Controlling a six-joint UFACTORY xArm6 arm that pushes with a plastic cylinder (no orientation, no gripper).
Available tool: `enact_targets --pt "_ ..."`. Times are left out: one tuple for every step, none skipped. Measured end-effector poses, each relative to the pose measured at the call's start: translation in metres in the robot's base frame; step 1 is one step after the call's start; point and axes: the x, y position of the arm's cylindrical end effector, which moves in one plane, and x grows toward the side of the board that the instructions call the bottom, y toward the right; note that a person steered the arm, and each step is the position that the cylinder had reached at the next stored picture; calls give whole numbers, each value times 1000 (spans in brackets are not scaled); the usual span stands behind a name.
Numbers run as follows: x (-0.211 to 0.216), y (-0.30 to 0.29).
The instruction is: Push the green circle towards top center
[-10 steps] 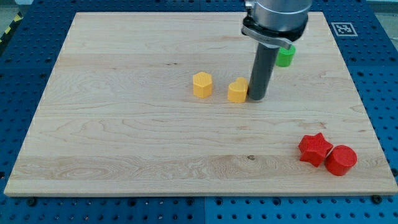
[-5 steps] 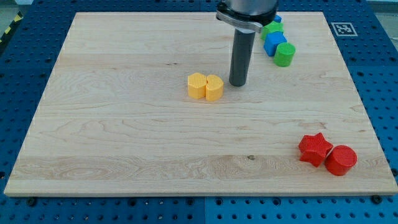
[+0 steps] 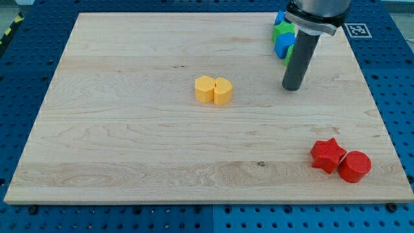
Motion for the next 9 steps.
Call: enact_targets --pt "1 46" --pt "0 91" --pt "-25 93" --pt "-61 87" --pt "-61 87" --pt "-61 67" --pt "-61 32" --pt "-63 -4" --pt "-64 -32"
